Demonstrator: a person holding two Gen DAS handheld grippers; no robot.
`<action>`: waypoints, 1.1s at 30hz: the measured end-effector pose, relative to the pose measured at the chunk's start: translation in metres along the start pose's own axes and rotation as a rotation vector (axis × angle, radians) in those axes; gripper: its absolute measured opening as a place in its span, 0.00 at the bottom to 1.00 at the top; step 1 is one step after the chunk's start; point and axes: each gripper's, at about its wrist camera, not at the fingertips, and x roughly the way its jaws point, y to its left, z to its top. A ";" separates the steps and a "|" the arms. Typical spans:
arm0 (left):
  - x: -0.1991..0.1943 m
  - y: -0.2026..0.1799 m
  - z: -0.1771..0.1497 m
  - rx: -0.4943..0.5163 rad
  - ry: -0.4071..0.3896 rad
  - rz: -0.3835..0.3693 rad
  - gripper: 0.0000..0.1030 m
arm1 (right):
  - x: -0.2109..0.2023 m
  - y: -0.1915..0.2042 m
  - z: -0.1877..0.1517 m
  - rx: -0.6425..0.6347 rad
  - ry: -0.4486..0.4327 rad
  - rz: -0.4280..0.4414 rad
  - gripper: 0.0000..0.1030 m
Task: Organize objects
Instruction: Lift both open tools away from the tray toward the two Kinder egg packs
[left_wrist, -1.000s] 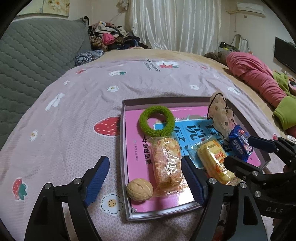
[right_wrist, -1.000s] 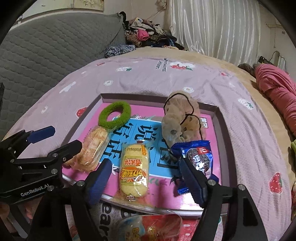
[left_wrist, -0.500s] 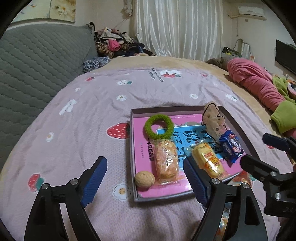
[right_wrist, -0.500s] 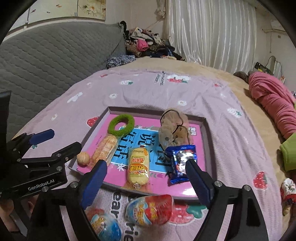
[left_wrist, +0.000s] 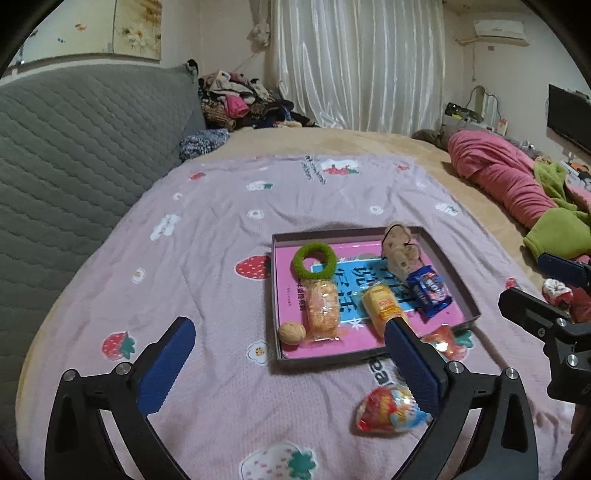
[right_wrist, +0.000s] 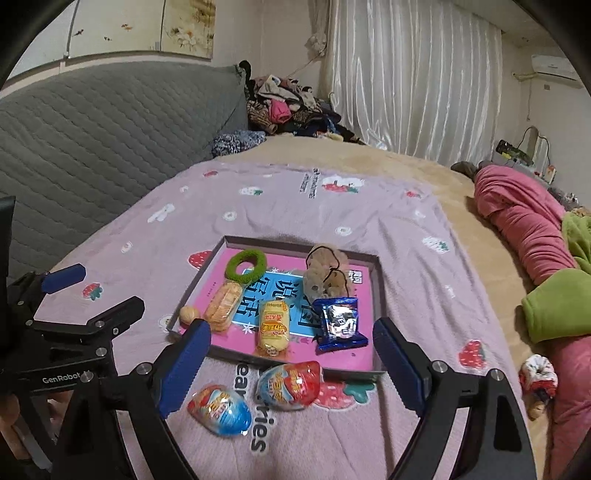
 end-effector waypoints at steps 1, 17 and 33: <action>-0.007 -0.002 0.000 0.000 -0.002 -0.003 0.99 | -0.006 0.000 0.000 -0.002 -0.004 -0.003 0.87; -0.088 -0.026 -0.023 0.046 -0.023 0.005 0.99 | -0.097 0.001 -0.009 -0.002 -0.080 -0.016 0.88; -0.138 -0.053 -0.055 0.093 -0.033 0.006 0.99 | -0.149 0.005 -0.035 -0.017 -0.099 -0.024 0.92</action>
